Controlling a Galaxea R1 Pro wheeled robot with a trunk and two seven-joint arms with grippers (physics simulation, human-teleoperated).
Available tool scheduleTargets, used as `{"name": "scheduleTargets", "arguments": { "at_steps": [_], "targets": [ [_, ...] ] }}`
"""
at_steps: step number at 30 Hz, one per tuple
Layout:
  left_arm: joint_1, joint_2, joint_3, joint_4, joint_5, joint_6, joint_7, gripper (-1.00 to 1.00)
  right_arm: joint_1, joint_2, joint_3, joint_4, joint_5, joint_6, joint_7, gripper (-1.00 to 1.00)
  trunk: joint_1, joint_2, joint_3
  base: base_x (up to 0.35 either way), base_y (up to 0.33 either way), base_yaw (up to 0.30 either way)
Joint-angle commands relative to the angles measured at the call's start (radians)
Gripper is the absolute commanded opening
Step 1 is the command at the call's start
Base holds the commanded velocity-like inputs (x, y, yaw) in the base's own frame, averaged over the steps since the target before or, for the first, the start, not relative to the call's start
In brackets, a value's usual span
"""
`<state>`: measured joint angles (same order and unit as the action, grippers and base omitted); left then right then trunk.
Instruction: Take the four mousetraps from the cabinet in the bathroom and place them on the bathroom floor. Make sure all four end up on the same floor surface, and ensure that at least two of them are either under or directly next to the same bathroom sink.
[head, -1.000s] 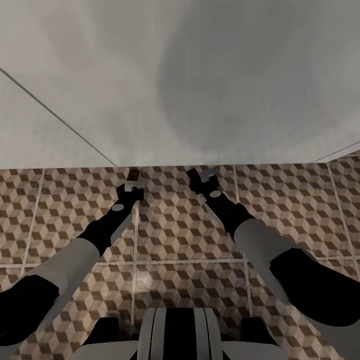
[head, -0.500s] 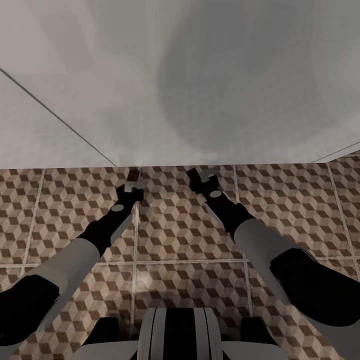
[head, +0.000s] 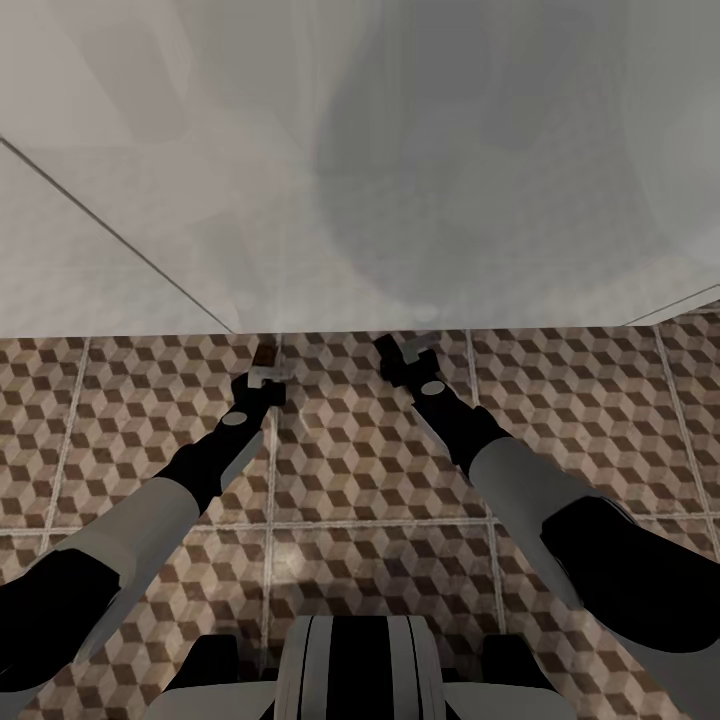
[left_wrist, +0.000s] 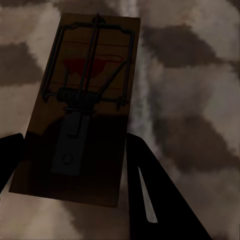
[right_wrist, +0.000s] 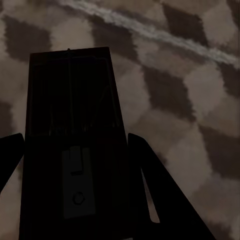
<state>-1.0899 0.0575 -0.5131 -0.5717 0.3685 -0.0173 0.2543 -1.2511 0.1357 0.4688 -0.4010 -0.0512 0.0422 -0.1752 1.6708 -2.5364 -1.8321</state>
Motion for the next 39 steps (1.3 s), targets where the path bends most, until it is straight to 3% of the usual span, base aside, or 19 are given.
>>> {"name": "scheduleTargets", "arguments": {
  "at_steps": [1, 14, 25, 39],
  "targets": [
    [-0.001, 0.002, -0.008, 0.0, 0.007, -0.001, 0.008, -1.0, -0.001, -0.001, 0.008, -0.001, -0.009, 0.003, -0.007, -1.0, 0.0, 0.0, 0.0, 0.0, 0.0, 0.0],
    [-0.001, 0.002, -0.008, 0.016, 0.006, -0.001, 0.008, -1.0, -0.001, -0.002, 0.008, 0.003, -0.009, 0.001, -0.006, -1.0, 0.0, 0.0, 0.0, 0.0, 0.0, 0.0],
    [-0.001, 0.002, -0.008, 0.015, 0.006, -0.001, 0.008, -1.0, -0.001, 0.001, 0.008, 0.099, -0.009, -0.019, -0.006, -1.0, 0.0, 0.0, 0.0, 0.0, 0.0, 0.0],
    [-0.001, 0.002, -0.008, 0.015, 0.006, -0.001, 0.008, -1.0, -0.001, 0.004, 0.008, 0.121, -0.009, -0.021, -0.006, -1.0, 0.0, 0.0, 0.0, 0.0, 0.0, 0.0]
  ]
}}
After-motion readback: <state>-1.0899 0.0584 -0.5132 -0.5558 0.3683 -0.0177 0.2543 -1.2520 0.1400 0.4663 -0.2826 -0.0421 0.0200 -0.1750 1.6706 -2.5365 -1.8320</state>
